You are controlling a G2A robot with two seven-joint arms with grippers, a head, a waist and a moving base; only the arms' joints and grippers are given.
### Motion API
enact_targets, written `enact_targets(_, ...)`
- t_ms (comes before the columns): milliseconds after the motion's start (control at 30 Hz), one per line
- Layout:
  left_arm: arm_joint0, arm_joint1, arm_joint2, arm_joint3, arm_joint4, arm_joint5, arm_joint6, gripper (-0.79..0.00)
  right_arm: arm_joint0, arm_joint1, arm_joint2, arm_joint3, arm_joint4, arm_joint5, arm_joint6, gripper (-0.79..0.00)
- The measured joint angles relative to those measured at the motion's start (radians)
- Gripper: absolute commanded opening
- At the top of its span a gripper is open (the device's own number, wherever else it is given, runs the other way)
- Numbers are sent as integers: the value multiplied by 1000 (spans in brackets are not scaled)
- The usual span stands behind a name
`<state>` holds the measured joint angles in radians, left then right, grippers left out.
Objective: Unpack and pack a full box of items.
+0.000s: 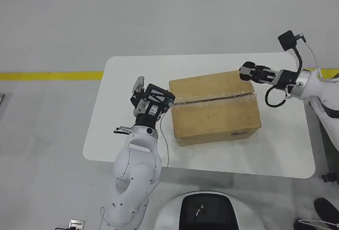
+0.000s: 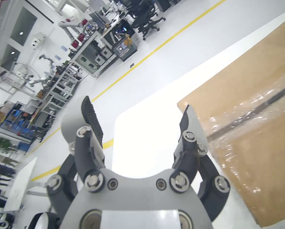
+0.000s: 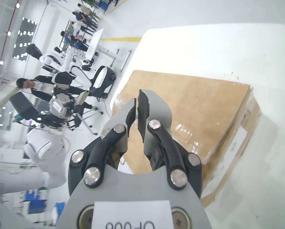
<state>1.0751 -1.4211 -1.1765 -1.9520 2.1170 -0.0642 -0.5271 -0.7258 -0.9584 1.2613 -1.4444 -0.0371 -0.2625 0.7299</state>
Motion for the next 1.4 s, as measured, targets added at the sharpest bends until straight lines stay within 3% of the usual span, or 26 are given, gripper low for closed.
enact_targets(133, 34, 3, -29, -25, 23, 4, -14, -785, -31, -9, -58, -79, -251, -55, -214, -785)
enact_targets(167, 43, 3, -36, -32, 20, 4, -19, -739, -42, -12, -72, -91, -317, -56, -277, -785)
enact_targets(200, 48, 3, -41, -38, 16, 3, -21, -477, -49, -15, -78, -94, -345, -54, -314, -785)
enact_targets(233, 52, 3, -44, -42, 13, 0, -22, 0, -51, -16, -81, -94, -356, -52, -336, -785)
enact_targets(500, 53, 3, -44, -43, 12, -3, -22, 0, -53, -16, -79, -96, -355, -51, -333, -785)
enact_targets(733, 90, 6, -61, -48, 58, 9, -4, 0, -48, -34, -162, -141, -518, -70, -399, -785)
enact_targets(900, 105, 6, -104, -69, 96, 44, -39, 0, 45, -88, -337, -113, -632, -62, -481, -785)
enact_targets(1067, 110, 5, -135, -82, 111, 57, -63, 0, 165, -162, -507, 1, -669, -49, -541, -785)
enact_targets(1400, 110, 5, -137, -83, 112, 55, -62, 0, 241, -254, -643, 197, -704, -27, -576, -785)
